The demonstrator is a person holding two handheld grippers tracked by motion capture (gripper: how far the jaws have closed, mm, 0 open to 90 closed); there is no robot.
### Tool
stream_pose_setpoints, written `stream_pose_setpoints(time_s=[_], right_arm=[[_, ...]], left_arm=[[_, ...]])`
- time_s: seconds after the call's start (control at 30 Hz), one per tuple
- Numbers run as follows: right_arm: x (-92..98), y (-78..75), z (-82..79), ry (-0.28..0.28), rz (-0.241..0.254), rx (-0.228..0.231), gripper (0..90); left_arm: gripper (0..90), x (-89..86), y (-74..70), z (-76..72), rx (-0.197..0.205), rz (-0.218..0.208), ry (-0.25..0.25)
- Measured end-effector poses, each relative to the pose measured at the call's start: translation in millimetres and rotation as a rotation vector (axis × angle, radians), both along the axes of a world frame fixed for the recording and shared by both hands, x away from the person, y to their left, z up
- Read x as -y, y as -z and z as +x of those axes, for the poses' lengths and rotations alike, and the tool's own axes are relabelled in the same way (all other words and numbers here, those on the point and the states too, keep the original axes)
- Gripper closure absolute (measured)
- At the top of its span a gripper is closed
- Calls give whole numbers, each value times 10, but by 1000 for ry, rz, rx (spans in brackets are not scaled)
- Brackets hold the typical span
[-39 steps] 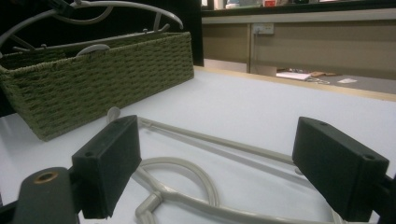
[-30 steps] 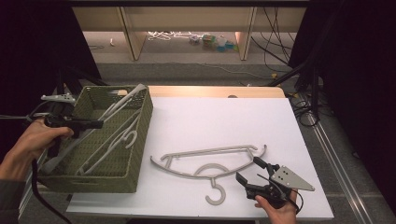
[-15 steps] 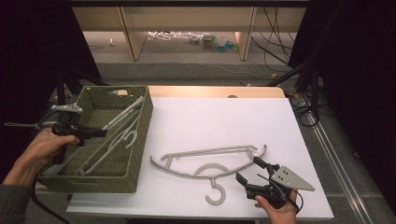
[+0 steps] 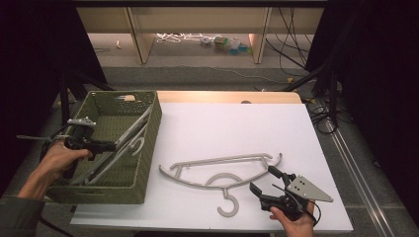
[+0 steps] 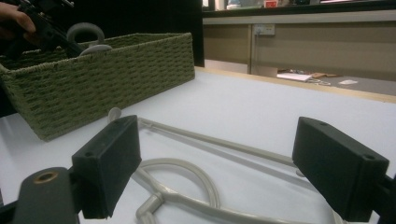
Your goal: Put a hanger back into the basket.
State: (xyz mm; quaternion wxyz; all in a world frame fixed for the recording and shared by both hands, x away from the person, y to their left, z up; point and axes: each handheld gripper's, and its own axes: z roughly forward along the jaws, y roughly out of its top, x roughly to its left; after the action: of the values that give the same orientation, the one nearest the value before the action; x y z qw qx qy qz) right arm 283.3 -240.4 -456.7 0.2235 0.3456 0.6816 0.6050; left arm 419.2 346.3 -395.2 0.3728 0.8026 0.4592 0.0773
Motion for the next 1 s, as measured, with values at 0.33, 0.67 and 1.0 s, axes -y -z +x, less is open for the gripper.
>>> stream_pose_setpoints(time_s=[0.33, 0.67, 1.0], right_arm=[[-11, 0, 1, 0, 1, 4, 160], [3, -12, -10, 3, -21, -8, 160], [0, -24, -22, -1, -34, -16, 160]], left_arm=[[542, 169, -379, -377, 125, -129, 2], [388, 513, -662, -864, 196, -248, 20], [350, 1049, -650, -1277, 172, -279, 134]])
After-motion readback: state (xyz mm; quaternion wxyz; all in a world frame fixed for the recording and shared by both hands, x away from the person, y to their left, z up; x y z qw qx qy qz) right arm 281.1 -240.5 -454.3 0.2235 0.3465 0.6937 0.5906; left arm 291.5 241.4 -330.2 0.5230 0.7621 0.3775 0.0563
